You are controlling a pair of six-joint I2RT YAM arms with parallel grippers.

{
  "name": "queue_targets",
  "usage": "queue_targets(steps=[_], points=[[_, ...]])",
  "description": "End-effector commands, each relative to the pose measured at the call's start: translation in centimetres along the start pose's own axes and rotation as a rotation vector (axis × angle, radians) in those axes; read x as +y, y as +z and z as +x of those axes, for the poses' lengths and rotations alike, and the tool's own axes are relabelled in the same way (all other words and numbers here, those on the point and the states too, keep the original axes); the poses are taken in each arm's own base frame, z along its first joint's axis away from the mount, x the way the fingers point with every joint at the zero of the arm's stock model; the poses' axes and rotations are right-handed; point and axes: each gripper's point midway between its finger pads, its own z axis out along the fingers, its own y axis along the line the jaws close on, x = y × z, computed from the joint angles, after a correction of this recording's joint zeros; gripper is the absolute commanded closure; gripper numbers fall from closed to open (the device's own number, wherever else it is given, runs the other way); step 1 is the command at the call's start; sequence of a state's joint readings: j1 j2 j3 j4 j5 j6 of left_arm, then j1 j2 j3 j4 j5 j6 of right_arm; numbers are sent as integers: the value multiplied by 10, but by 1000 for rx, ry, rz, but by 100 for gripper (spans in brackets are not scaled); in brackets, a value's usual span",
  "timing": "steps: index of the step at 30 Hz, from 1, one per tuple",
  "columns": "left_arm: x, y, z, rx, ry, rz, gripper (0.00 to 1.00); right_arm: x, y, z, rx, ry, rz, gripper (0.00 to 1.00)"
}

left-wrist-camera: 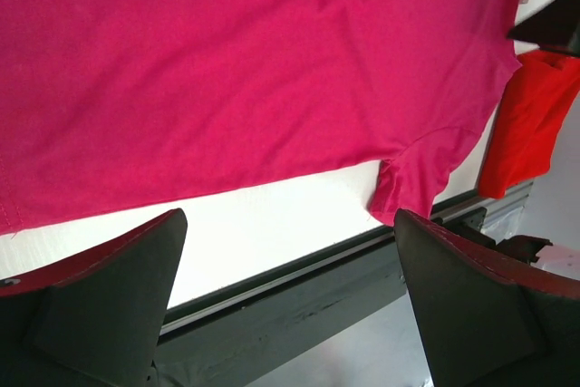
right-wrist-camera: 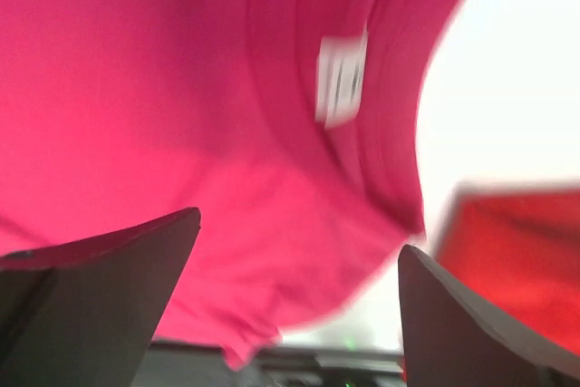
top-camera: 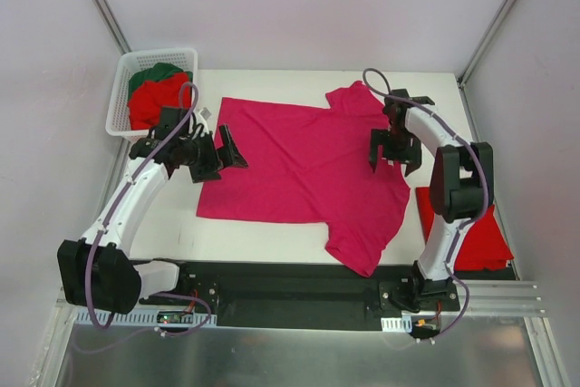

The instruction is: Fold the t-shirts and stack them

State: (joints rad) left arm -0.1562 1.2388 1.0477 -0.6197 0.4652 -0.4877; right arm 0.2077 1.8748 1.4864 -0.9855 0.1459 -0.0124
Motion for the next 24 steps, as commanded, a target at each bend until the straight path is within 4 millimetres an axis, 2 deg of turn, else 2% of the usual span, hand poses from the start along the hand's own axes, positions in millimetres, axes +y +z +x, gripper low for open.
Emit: queue_targets(steps=[1,2,5,10,13,16,17,24], points=[[-14,-16,3,-30,5,53,1,37,6,-46,-59,75,-288,4],[-14,-17,4,-30,4,57,1,44,6,-51,-65,73,-322,4],[-15,-20,8,-32,5,65,1,48,11,-69,-75,101,-319,4],[-11,-17,14,-19,-13,56,1,48,23,-74,-59,70,-258,4],[-11,-18,12,-24,-12,52,1,44,36,-68,-16,68,-217,4],[-11,-17,12,-23,-11,52,1,33,43,-62,4,22,-152,4],[-10,-17,11,-23,-13,50,1,24,44,-61,1,5,-91,4],[-5,-12,13,-9,-23,35,1,7,30,-69,-48,-16,-4,4]])
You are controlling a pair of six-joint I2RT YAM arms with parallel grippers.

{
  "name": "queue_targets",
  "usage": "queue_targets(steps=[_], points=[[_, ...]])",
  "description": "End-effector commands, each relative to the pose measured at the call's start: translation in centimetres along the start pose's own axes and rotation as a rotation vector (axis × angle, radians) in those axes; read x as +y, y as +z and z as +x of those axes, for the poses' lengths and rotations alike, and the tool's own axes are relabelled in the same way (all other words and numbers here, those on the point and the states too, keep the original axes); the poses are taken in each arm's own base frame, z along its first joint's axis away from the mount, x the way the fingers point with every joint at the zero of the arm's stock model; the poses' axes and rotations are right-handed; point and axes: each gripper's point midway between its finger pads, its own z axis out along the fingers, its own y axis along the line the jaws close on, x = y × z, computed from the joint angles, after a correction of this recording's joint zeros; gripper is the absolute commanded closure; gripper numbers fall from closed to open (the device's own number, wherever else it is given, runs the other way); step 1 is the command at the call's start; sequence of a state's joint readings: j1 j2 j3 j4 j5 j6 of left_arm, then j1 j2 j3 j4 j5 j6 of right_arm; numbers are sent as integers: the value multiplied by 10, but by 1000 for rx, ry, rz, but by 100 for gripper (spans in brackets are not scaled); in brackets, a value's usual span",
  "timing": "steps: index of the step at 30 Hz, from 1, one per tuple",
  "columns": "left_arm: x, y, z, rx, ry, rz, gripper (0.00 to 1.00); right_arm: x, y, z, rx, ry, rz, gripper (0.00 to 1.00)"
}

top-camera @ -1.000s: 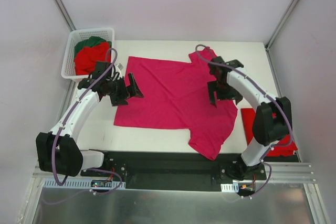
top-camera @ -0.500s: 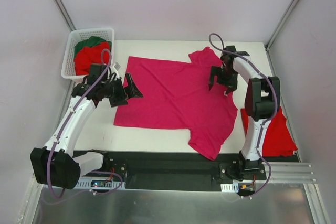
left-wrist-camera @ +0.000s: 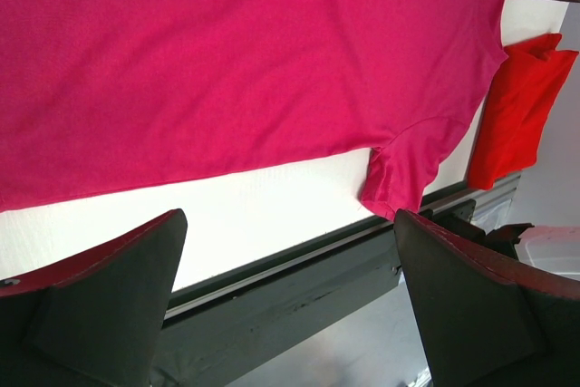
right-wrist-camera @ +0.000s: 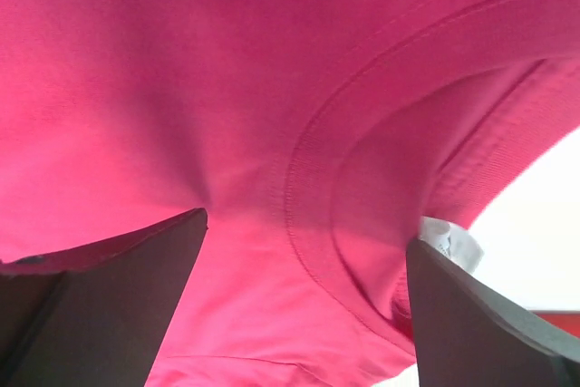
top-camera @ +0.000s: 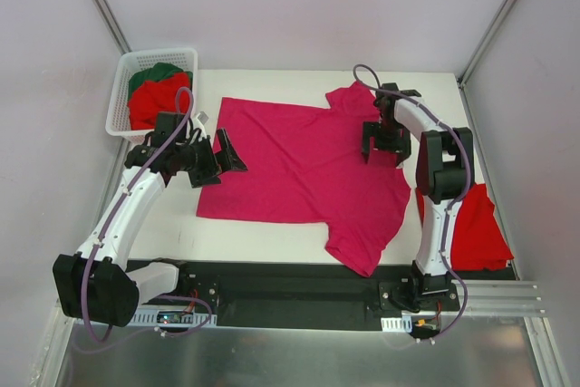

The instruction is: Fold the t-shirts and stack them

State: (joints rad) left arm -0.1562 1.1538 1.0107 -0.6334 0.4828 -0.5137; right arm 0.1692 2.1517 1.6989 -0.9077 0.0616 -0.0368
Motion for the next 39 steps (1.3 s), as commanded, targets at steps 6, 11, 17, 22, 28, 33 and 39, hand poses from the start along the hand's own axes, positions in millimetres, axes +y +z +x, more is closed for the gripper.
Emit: queue_targets(steps=[6,11,17,22,28,33,39], points=[[0,1,2,11,-8,4,1,-10,-4,-8,-5,-40,69,4],[0,0,3,17,-7,2,1,-7,7,-12,10,-43,65,2],[2,-2,7,27,-8,-6,1,-10,7,-23,22,-7,54,4],[1,-3,6,29,-8,-11,1,-9,10,-34,37,16,27,3],[0,-3,1,27,-3,-17,1,-21,3,-46,43,18,84,4],[0,-2,-1,28,-4,-21,1,-38,0,-47,66,34,112,4],[1,1,-3,36,-9,-25,1,-36,-38,-40,28,28,87,4]])
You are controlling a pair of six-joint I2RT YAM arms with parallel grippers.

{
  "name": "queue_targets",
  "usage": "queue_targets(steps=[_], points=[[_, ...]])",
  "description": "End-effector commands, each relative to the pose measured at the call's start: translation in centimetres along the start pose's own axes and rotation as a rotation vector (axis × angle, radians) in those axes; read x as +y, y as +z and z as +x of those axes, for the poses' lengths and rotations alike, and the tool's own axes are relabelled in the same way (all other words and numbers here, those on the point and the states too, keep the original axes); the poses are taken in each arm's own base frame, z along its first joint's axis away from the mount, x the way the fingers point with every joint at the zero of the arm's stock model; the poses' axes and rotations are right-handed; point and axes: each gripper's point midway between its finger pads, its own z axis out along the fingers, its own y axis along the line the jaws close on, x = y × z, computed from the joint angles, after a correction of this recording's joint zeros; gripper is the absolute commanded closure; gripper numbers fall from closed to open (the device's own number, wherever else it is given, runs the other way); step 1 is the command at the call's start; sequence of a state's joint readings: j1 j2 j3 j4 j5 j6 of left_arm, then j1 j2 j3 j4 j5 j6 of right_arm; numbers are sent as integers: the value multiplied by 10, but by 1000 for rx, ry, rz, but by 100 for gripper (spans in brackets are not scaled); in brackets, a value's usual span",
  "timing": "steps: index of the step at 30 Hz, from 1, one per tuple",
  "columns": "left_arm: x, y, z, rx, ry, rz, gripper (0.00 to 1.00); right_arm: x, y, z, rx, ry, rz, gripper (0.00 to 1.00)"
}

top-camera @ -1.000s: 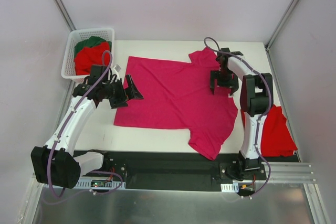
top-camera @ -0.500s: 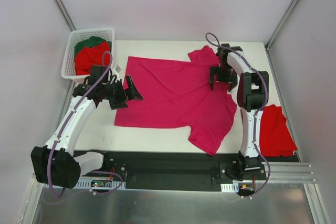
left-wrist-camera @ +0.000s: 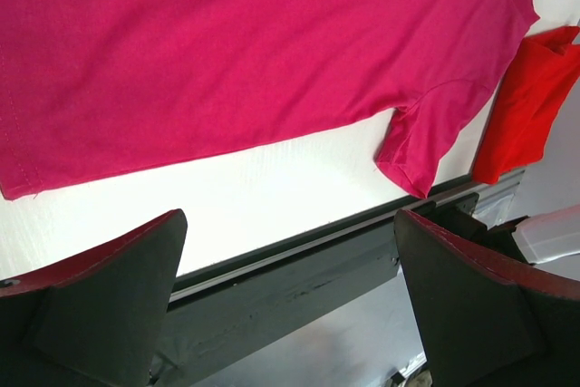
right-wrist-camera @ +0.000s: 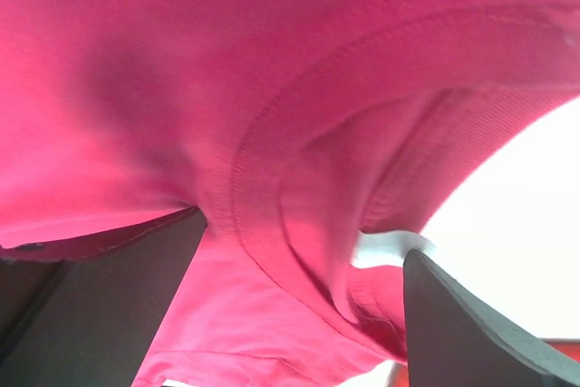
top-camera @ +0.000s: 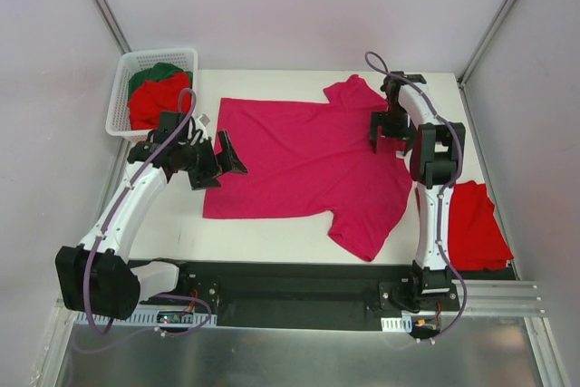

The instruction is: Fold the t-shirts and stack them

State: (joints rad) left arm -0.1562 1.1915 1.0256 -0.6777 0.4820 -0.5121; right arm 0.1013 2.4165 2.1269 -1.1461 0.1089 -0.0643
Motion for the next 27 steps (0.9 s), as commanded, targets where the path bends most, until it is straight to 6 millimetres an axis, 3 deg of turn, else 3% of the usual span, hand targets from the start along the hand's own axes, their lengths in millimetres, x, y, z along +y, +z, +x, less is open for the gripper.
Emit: queue_targets(steps=[1,5,7,9,10,13,14,16,17,21,22,26,27], points=[[-6,-4,-8,-13,23,8,1,-12,-56,10,-64,-19,45,4],[-9,-4,-11,-17,26,12,1,-16,-123,14,-231,-30,69,4],[-11,-6,-13,-25,32,15,1,-15,-149,28,-280,-41,58,4],[-11,-7,-17,-39,36,8,1,-11,-155,45,-279,-44,27,4],[-8,-6,-20,-51,36,-13,1,-5,-151,67,-262,-49,-14,4],[-5,-4,-29,-56,12,-33,1,17,-144,102,-246,-28,-170,4],[-5,-1,-30,-37,-14,-20,1,21,-142,129,-225,-4,-229,4],[-2,2,-31,-10,-73,2,1,34,-140,153,-206,21,-341,4],[2,6,-28,19,-102,15,1,31,-133,177,-188,28,-362,4],[26,1,-25,-2,-181,49,1,23,-129,214,-203,65,-414,4],[40,-2,-25,-21,-230,51,1,22,-127,219,-197,90,-425,4],[48,-12,-22,-65,-245,94,1,31,-125,243,-184,162,-525,4],[46,-13,-18,-54,-249,115,1,28,-117,257,-166,180,-516,4]])
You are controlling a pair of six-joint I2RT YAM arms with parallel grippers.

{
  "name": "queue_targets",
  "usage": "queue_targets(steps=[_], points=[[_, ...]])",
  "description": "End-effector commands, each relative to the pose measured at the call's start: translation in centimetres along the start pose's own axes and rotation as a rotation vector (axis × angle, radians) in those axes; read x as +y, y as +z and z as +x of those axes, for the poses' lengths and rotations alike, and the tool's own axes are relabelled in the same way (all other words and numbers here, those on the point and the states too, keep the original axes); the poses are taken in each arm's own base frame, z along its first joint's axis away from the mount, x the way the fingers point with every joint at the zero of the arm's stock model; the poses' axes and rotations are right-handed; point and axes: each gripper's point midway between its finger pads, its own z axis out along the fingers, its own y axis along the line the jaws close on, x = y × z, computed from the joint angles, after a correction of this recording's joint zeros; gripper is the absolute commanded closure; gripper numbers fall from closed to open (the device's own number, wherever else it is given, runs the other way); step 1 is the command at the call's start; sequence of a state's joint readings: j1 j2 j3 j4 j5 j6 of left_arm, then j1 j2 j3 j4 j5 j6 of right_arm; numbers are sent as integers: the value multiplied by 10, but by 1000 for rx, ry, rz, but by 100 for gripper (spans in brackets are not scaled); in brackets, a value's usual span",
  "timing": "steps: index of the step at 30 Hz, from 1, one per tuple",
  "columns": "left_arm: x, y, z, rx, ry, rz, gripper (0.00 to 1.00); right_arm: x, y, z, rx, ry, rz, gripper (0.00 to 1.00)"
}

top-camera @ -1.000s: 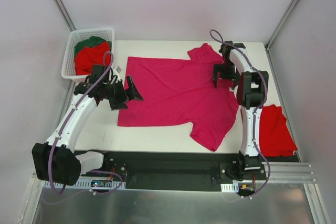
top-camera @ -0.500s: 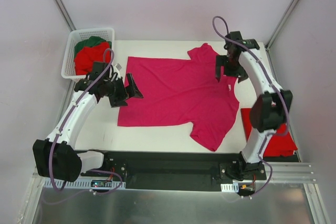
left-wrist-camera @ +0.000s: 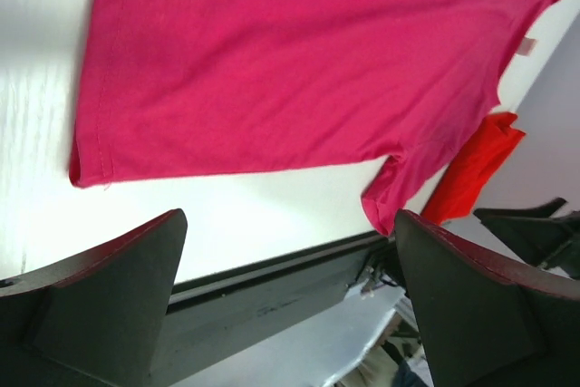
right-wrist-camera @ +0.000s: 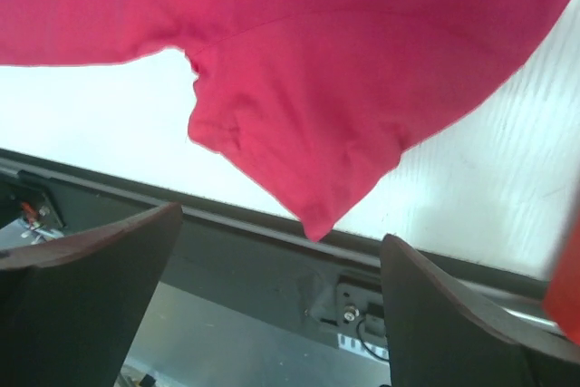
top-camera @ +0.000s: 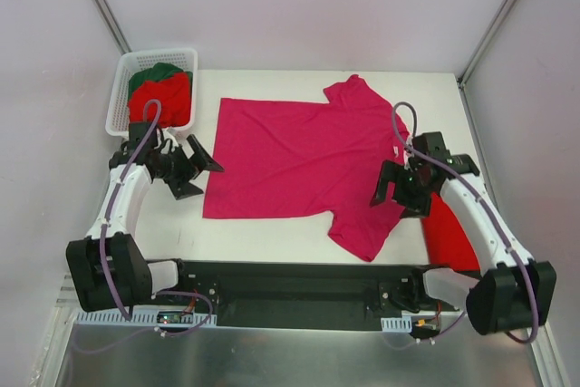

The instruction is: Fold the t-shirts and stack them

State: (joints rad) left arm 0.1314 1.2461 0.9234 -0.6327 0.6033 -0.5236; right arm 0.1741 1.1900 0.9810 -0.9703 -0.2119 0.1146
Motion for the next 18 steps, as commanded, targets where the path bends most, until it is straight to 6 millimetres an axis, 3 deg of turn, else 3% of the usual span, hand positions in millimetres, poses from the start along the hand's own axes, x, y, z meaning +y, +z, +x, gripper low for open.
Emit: queue_targets(steps=[1,10,12,15,18], points=[[-10,-11,15,18,16,119,1,12,-4,21,-39,105,-119,4],[-1,-12,39,26,29,145,0,-17,6,98,24,65,-69,4],[0,-12,43,32,25,150,1,-30,6,113,52,4,23,4],[3,-11,46,33,22,146,1,-37,7,127,70,-100,105,3],[10,-13,43,5,36,94,1,-44,1,126,39,-222,211,3]])
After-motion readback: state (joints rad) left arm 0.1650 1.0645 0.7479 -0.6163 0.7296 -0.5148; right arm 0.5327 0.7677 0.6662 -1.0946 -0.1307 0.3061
